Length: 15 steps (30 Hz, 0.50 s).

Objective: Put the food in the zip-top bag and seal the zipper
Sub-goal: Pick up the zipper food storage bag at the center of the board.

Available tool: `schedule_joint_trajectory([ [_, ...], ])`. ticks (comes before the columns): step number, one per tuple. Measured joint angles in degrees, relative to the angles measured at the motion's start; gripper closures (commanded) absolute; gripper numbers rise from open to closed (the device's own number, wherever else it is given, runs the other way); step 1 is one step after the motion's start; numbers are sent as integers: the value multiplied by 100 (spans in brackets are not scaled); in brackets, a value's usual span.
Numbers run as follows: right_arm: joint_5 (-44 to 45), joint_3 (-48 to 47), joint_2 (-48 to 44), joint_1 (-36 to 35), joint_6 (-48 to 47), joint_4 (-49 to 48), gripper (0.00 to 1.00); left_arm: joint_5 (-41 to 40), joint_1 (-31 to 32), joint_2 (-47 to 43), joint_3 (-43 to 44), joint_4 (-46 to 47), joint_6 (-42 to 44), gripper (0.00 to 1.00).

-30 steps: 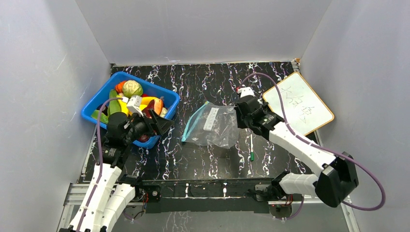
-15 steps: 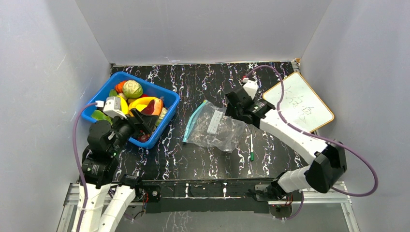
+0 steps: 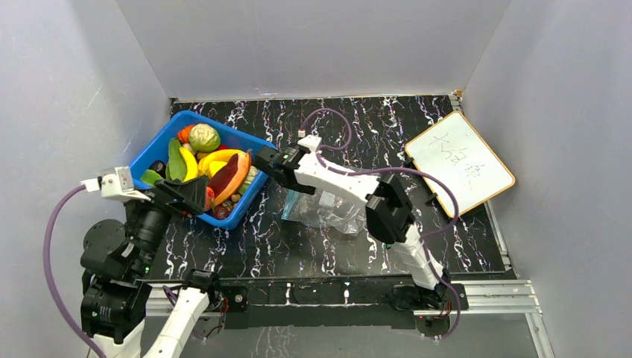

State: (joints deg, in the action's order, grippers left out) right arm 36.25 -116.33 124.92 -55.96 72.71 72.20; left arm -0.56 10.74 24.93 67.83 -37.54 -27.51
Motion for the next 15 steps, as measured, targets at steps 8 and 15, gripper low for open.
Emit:
schedule_joint_trajectory([
  [8, -2, -603, 741, -243, -155, 144, 44, -393, 107, -199, 184, -186, 256, 20],
  [15, 4, -601, 750, -330, -369, -37, 44, -584, 149, -216, 195, -249, 393, 20],
])
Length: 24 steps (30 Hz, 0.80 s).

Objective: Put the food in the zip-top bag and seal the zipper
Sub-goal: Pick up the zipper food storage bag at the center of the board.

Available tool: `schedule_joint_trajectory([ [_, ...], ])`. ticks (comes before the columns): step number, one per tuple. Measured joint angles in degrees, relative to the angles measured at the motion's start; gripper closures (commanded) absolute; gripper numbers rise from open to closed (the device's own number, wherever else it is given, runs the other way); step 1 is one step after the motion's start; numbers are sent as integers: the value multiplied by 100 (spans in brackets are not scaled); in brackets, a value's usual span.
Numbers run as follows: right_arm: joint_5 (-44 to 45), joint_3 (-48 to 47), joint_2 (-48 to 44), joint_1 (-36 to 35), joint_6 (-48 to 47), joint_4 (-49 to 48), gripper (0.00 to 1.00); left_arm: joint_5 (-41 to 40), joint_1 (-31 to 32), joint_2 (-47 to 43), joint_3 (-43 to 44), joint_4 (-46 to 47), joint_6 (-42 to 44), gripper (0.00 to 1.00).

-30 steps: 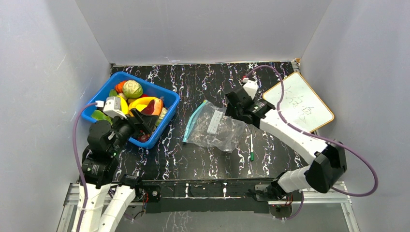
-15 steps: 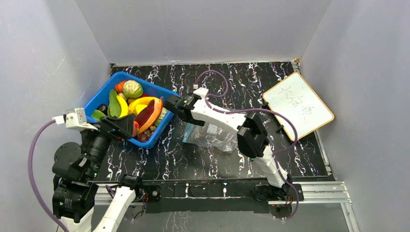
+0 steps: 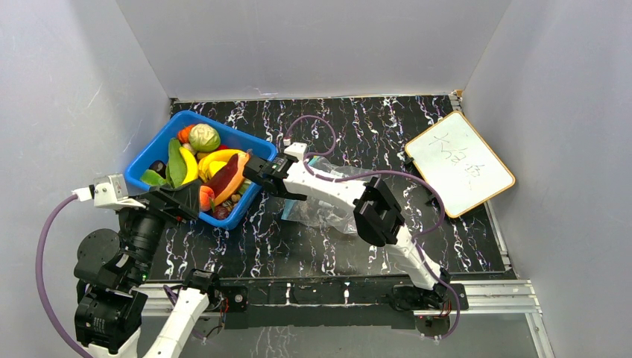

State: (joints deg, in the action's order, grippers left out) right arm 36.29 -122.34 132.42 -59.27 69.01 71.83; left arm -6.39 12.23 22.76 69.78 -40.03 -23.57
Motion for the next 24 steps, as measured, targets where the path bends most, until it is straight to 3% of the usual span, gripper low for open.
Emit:
schedule_joint_trajectory([
  [11, 177, 4, 431, 13, -133, 42, 49, -61, 0, 0, 0, -50, 72, 20],
  [18, 234, 201, 444, 13, -492, -63, 76, -155, 0, -11, 9, -61, 153, 20],
  [24, 249, 1587, -129, 7, -1204, -802, 100, -267, 0, -103, -48, -57, 168, 21],
])
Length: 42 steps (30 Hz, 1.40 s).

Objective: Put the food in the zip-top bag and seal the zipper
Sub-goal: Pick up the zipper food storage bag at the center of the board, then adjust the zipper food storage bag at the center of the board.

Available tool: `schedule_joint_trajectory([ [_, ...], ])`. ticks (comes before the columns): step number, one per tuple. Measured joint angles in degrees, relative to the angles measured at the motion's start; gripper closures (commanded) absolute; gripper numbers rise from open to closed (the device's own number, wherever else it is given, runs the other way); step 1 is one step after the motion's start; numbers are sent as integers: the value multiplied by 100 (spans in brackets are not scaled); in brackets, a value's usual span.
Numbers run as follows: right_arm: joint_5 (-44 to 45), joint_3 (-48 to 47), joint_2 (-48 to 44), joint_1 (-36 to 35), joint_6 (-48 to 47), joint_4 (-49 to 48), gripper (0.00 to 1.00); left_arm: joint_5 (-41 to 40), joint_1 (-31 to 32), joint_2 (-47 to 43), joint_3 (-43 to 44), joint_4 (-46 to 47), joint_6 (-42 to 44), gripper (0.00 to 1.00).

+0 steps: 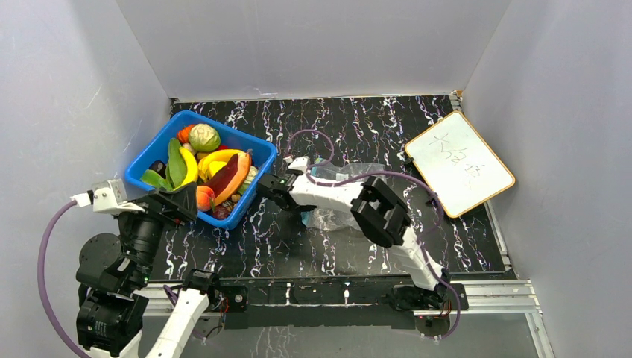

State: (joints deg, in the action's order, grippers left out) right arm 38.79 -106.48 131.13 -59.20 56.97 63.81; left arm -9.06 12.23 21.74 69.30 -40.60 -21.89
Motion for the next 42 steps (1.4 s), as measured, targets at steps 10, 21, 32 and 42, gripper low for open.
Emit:
schedule_joint_trajectory([
  [10, -457, 1740, -1939, 0, -1040, -1438, 100, 13, 0, -293, -857, -149, -404, 26],
  [21, -1674, 3574, -4509, -68, -2155, -3121, 100, 848, 0, -81, -1410, -74, -1467, 31],
  [32, -2470, 4433, -5556, -494, -2507, -4833, 100, 2835, 7, 1027, -2570, 1215, -2583, 32],
  [42, -2527, 4450, -5565, -671, -2446, -5171, 100, 3523, 26, 1390, -3268, 2129, -2999, 39],
])
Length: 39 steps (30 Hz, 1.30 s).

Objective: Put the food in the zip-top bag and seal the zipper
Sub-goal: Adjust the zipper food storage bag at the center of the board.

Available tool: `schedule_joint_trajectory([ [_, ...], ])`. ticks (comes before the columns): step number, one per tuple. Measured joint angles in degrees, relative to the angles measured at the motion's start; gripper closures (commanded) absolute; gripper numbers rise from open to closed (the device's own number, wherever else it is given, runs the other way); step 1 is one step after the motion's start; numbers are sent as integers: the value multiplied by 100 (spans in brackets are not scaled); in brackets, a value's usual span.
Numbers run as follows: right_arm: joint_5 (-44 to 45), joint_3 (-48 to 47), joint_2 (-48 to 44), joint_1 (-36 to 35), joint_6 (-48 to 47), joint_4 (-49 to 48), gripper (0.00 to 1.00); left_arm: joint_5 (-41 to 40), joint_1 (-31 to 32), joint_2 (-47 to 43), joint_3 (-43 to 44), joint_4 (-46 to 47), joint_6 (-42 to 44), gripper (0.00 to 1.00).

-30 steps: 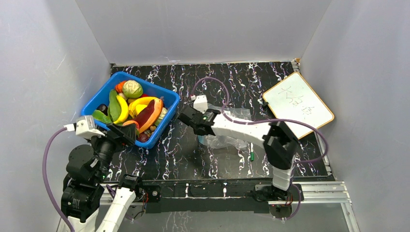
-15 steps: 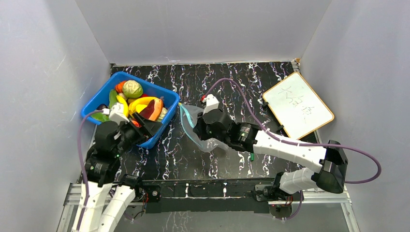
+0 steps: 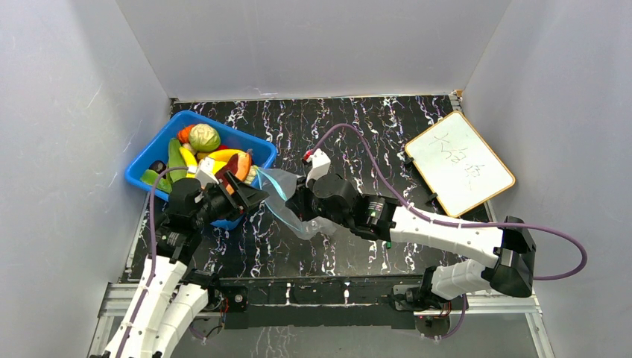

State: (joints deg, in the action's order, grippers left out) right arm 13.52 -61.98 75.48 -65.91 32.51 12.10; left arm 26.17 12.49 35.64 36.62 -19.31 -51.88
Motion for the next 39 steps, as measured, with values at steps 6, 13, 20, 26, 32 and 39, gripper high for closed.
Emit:
schedule_joint_trajectory([
  [6, -2, 0, 0, -66, 90, -83, 100, 39, 0, 323, -208, 249, -94, 51],
  [13, 35, 24, 2, -111, 289, -70, 87, 142, 0, 505, -289, 479, -59, 100],
  [20, 387, -431, 304, -138, 715, 861, 50, 210, 2, 422, -264, 522, 70, 100],
  [26, 680, -1314, 623, -262, 839, 1773, 46, 297, 2, 417, -103, 463, 72, 100],
  [32, 1187, -2391, 1152, -461, 833, 2463, 46, 317, 2, 352, 33, 437, 33, 100],
  [39, 1547, -2841, 1637, -503, 782, 3091, 48, 402, 2, 326, 92, 356, -22, 100],
])
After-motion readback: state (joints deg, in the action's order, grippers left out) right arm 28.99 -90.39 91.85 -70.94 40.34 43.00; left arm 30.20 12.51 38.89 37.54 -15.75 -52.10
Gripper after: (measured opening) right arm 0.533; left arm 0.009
